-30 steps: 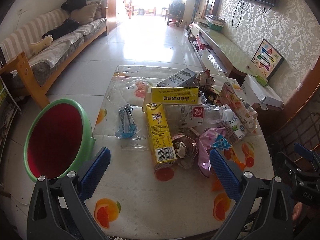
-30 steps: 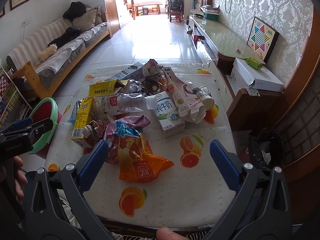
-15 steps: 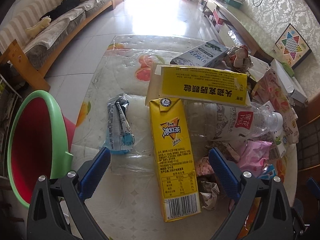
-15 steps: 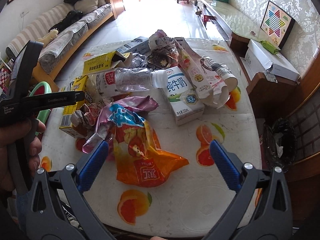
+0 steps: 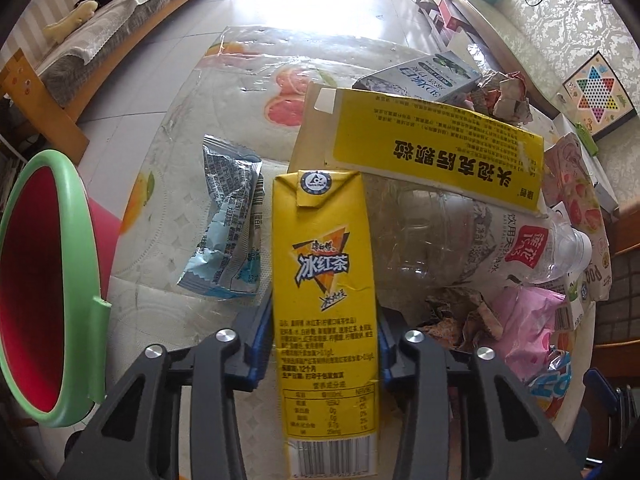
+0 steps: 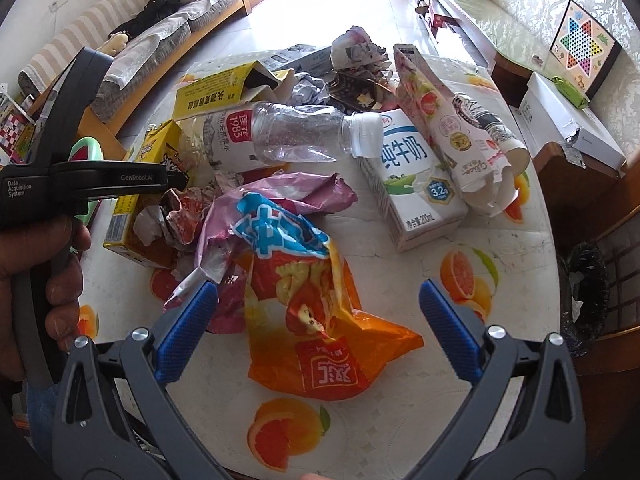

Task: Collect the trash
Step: 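Grasp the yellow tea carton with the left gripper while the right grasps the orange snack bag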

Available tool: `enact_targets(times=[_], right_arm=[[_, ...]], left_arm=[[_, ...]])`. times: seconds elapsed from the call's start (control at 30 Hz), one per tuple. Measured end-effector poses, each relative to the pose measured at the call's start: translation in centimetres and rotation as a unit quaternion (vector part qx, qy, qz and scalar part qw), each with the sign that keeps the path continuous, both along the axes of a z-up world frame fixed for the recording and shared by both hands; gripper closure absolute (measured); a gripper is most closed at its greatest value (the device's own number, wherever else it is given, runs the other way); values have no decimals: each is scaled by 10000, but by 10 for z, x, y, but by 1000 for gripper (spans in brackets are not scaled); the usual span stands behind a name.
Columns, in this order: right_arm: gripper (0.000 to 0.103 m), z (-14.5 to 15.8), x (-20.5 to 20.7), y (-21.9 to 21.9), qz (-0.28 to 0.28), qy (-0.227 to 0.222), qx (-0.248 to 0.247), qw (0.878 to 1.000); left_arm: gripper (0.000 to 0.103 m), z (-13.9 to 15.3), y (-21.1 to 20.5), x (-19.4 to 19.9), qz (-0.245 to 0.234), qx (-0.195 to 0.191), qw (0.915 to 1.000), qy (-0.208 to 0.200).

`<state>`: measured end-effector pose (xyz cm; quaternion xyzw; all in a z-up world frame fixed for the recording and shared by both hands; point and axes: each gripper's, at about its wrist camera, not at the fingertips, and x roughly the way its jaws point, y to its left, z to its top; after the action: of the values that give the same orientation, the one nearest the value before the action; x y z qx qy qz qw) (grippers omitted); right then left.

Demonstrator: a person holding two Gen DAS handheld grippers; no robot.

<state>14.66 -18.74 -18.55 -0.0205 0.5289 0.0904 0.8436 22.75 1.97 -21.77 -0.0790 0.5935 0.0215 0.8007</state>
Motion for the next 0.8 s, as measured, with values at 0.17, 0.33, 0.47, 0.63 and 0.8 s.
enact_targets(times=[0.17, 0.33, 0.47, 0.63, 0.8], right_arm=[[7, -8, 3, -1, 2, 72, -9, 10000], [13, -21, 8, -3, 12, 196, -65, 9998], [16, -30, 9, 2, 111, 267, -70, 9996], [40, -40, 6, 6, 174, 331, -42, 9993], [49, -29, -4, 1, 161, 232, -17, 9996]], left_arm=[[68, 10, 2, -7, 15, -144, 9997, -189], [69, 32, 10, -20, 26, -374, 9981, -480], [69, 53, 17, -33, 35, -554, 9959, -715], [68, 75, 27, -53, -1, -769, 9925, -952], [68, 90, 33, -72, -25, -812, 9901, -1147]])
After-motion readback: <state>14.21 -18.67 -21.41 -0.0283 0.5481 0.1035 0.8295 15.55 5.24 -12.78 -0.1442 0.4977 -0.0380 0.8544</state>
